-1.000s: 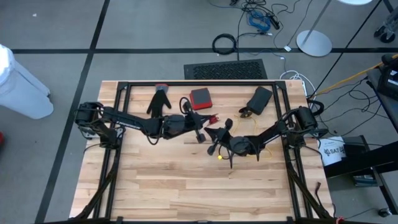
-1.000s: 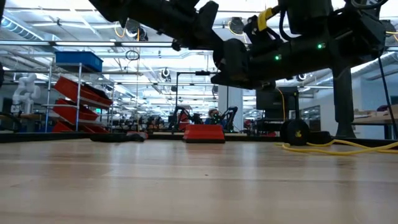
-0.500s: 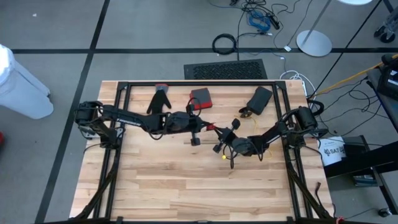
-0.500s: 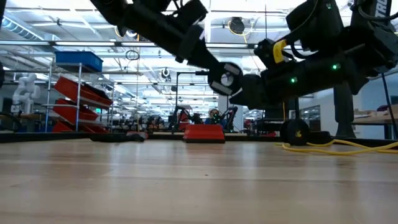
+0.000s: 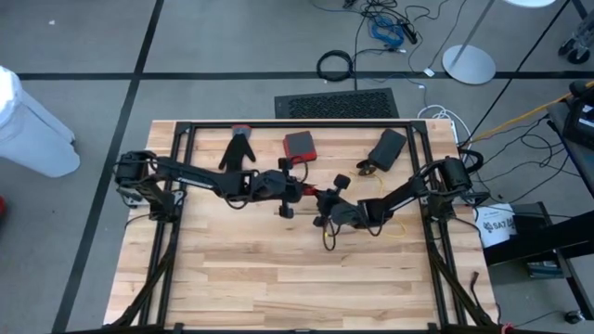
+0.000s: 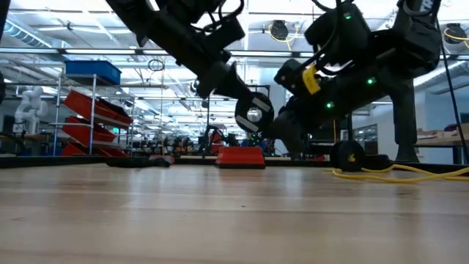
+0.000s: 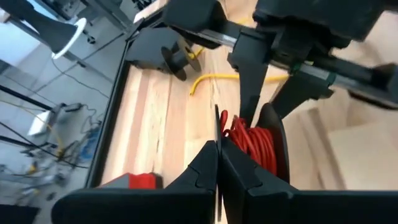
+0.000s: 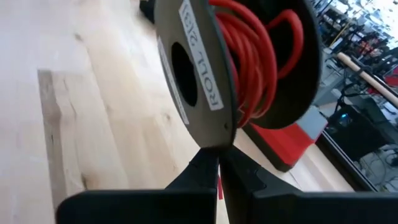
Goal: Coil cords
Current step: Coil the red wire onto the spool
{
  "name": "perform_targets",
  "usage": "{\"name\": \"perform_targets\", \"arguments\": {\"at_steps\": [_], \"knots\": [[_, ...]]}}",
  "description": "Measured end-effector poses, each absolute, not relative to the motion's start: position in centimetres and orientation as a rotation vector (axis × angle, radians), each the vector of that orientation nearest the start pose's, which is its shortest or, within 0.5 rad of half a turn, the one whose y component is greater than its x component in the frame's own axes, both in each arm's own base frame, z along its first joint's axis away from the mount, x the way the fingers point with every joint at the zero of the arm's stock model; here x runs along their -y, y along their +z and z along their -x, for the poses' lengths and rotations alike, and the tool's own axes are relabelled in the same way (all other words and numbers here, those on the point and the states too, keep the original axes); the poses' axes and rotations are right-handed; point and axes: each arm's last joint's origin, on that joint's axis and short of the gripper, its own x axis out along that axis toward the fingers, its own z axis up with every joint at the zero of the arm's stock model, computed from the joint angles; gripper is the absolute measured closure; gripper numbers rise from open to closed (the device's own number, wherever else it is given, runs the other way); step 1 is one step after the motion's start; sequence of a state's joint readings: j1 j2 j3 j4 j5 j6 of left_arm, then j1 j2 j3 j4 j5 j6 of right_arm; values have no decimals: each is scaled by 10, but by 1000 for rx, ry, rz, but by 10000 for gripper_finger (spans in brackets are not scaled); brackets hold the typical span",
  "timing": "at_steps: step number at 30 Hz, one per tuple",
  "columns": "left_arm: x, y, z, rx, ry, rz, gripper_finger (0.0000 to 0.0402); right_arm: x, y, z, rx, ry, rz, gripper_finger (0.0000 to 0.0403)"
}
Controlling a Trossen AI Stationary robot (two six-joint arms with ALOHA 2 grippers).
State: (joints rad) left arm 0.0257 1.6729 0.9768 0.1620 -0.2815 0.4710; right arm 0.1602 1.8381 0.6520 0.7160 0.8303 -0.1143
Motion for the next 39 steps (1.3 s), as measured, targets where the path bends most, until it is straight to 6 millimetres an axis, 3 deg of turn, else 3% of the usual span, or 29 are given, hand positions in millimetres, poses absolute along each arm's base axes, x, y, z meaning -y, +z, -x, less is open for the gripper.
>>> {"name": "perform_targets", "arguments": {"at_steps": [12, 18, 22, 31, 39], "knots": [[-20, 159, -366, -765, 147, -735, 393, -17, 106, -318, -655, -567, 346, 402], [-18, 134, -373, -838, 219, -880, 393, -15, 106, -319, -671, -551, 339, 400], [-14, 124, -376, -866, 254, -972, 393, -14, 102, -316, -702, -542, 303, 385], [-13, 104, -378, -910, 250, -993, 392, -16, 99, -314, -721, -522, 207, 344], [-13, 102, -377, -915, 225, -977, 322, -20, 98, -313, -716, -526, 182, 337]]}}
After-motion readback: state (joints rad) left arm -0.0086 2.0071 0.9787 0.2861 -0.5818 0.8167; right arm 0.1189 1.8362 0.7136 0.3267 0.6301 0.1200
